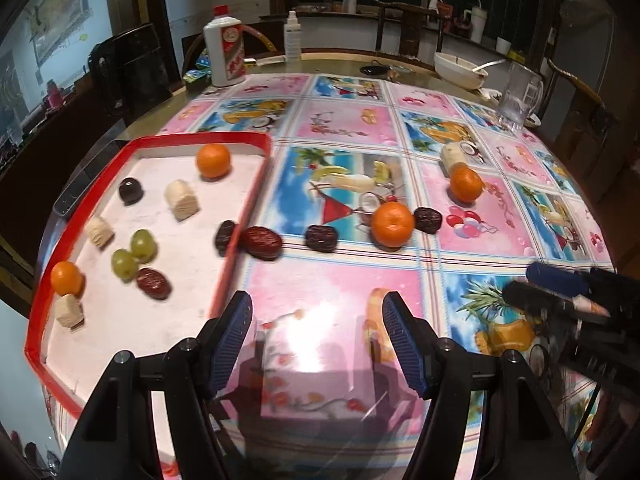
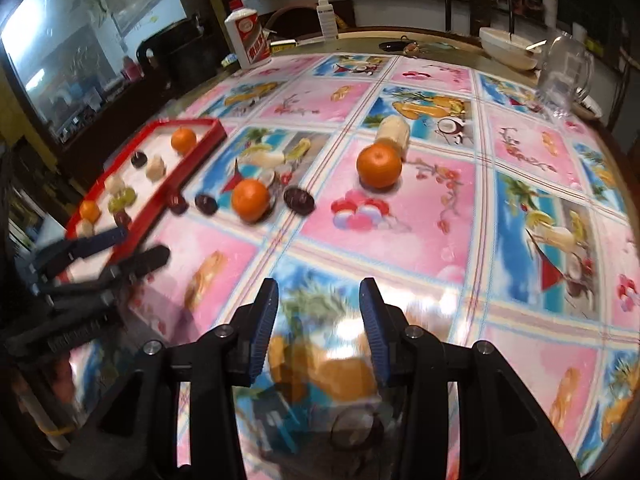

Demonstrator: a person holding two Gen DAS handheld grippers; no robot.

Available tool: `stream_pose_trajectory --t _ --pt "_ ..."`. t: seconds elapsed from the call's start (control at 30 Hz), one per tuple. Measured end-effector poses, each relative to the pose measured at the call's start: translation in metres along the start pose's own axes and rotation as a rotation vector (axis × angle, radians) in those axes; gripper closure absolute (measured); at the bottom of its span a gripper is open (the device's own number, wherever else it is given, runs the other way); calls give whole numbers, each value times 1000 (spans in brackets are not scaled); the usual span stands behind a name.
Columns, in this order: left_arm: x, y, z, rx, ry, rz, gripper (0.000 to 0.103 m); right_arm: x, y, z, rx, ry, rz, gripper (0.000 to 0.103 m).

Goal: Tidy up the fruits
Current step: 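Grasp an orange with the right tool while the left tool grasps another orange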

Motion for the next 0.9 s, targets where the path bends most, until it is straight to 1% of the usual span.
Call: stream_pose_trajectory --t 0.03,0.13,0.23,0.3,0.53,0.63,0.67,0.7,0.73,0.77,0.83,0.9 --pt "-1 0 -2 -2 0 4 35 -2 4 -2 4 4 -7 59" --pt "-8 6 -10 1 -13 11 35 -11 26 -17 -1 -20 -45 59" --pt "-19 18 -22 -20 -26 6 35 -25 43 -34 -34 -13 -40 59" --pt "-26 26 -32 -28 -59 8 35 -37 51 -40 -16 -19 -26 59" --pt "-52 44 -51 -71 -100 6 35 -61 61 -43 10 25 -9 59" --pt "-60 49 -53 -89 -111 8 37 -66 64 -42 33 37 -9 59" --pt "-64 49 -53 -90 -114 15 39 -68 65 -41 50 34 -9 59" --pt "-68 48 -51 -86 -120 26 48 -70 65 -40 69 32 -10 59" --pt "-71 47 -51 -81 -133 38 53 -70 66 -39 81 32 -11 59" --pt "-75 45 -50 -74 -141 57 56 -71 67 -38 96 35 -12 59" --pt "-75 45 -50 -91 -135 38 64 -74 68 -34 130 32 -13 59" --pt "-75 45 -51 -108 -131 30 67 -75 69 -31 162 21 -16 61"
Point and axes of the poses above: each gripper's, at about its wrist camera, not at the fingertips, and x roughly against the way its jaws point, z to its left, y to its top, the point moved 10 cm from there along -x, roughly the way its jaws point, and after that the axes turned 1 degree about -y, right-handed, at the moved point
